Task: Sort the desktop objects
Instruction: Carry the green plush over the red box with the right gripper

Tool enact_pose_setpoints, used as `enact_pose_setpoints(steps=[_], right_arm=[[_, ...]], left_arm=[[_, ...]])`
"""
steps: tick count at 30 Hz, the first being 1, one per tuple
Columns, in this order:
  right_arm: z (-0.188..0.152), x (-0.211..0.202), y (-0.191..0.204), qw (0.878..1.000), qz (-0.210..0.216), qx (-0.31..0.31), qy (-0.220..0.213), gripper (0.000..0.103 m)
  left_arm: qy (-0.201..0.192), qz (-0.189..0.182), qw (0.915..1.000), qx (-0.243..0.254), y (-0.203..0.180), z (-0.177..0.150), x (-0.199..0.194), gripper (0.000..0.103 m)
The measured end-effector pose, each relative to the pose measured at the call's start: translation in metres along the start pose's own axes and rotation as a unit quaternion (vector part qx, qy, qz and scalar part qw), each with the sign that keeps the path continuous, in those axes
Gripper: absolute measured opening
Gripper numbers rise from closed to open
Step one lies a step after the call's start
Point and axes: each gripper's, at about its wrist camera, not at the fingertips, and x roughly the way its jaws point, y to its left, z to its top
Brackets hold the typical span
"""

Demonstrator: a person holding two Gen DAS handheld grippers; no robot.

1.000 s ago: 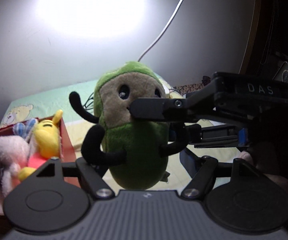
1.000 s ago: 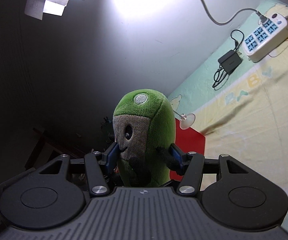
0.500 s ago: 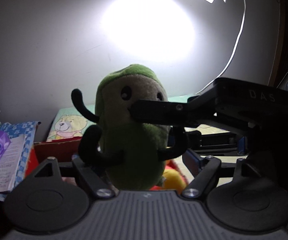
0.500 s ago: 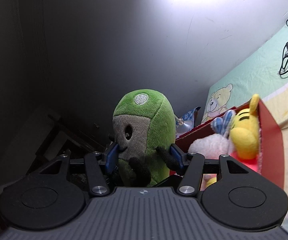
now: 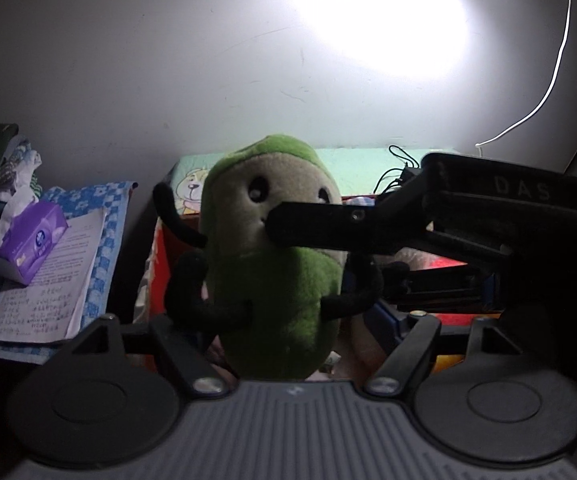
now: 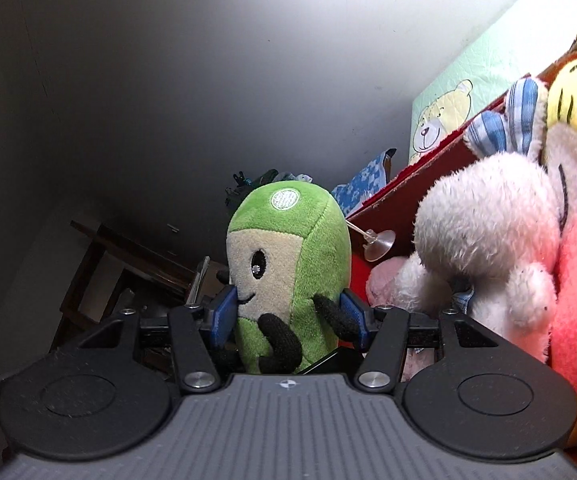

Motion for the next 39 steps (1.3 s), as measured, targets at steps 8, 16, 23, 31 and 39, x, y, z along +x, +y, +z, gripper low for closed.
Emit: enact_pose_setpoints(steps=[8,16,23,31,39], right_arm=[[0.005,0.026,-0.005,0.999,-0.044,0.004,0.028,0.058],[0.002,0.028,0.000,0.994,-0.101,-0.003,0.050,0.057],[-0.003,0.023,-0.008,0.992,-0.124,-0.010,0.035,0.053],[0.001,0.043,-0.005,0.990,-0.130,-0.012,0.047,0.055],[-0.004,0.034,0.012,0.992,-0.123,-0.023,0.032,0.060]], left_arm=[[0.028,0.001,0.9996,-0.002,0.026,-0.005,0.018,0.078],[0.057,-0.001,0.9982,0.021,0.025,-0.018,0.030,0.080],[0.060,-0.010,0.9976,0.034,0.026,-0.016,0.037,0.082],[0.040,0.010,0.9977,0.054,0.023,-0.015,0.026,0.088],[0.028,0.009,0.9984,0.048,0.022,-0.006,0.013,0.095]])
